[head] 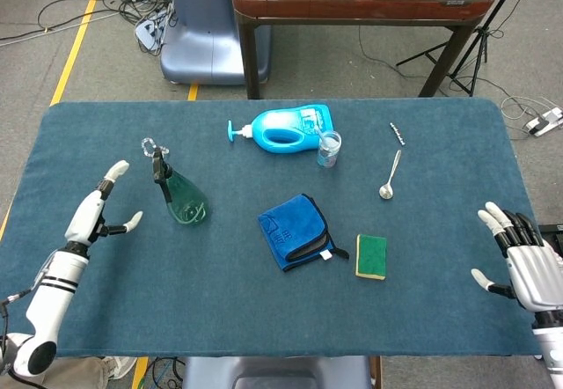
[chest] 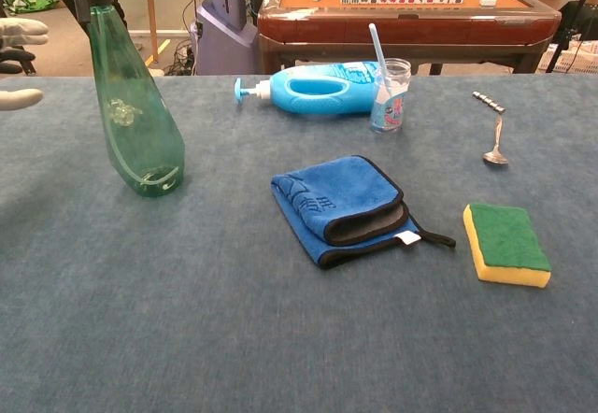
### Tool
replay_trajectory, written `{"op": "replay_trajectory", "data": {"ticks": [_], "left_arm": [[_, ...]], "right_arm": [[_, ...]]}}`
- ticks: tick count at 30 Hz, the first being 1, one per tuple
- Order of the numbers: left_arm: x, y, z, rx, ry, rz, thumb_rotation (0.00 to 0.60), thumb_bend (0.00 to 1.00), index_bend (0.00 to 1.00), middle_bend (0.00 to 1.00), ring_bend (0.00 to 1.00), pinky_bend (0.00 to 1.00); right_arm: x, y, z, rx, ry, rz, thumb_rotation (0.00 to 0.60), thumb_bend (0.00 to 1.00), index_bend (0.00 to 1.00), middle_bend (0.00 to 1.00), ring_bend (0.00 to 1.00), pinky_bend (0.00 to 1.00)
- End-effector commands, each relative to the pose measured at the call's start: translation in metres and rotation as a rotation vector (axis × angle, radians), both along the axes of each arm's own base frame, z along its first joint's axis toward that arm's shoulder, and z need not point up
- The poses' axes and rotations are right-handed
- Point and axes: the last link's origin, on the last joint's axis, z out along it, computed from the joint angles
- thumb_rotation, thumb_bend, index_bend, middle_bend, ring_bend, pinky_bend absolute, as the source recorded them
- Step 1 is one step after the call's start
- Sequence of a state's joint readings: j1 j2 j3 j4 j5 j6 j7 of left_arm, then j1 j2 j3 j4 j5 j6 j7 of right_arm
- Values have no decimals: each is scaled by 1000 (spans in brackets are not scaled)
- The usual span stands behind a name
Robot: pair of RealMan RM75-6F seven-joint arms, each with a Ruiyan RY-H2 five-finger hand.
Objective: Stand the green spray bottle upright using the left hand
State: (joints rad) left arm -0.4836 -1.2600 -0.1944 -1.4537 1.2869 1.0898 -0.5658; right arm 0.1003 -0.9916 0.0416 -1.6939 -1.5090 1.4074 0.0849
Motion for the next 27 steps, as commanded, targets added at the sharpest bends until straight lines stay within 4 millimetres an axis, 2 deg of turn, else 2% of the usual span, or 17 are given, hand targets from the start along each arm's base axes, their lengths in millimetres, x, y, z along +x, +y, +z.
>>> {"op": "replay_trajectory", "data": {"ticks": [1, 5, 8, 12, 27], "left_arm": [[-15, -11, 11, 27, 85, 30, 600, 342, 46, 9, 0, 0], [-28, -30, 19, 49, 195, 34, 600, 345, 67, 9, 0, 0], [-34, -44, 22, 62, 255, 33, 600, 345, 120, 9, 0, 0], [-38, -64, 27, 98, 361, 32, 600, 345, 125, 9, 0, 0], [-24, -119, 27, 162, 545, 8, 600, 345, 124, 9, 0, 0]], "right_arm": [[0, -2, 0, 5, 2, 3, 600, 199, 93, 60, 0, 0], [2, -3, 0, 11, 0, 11, 600, 203, 100, 95, 0, 0], [2, -3, -2, 16, -2, 14, 600, 205, 118, 114, 0, 0], [1, -3, -5, 24, -9, 17, 600, 208, 120, 119, 0, 0], [3, 2, -9, 23, -17, 30, 600, 228, 140, 138, 0, 0]]}}
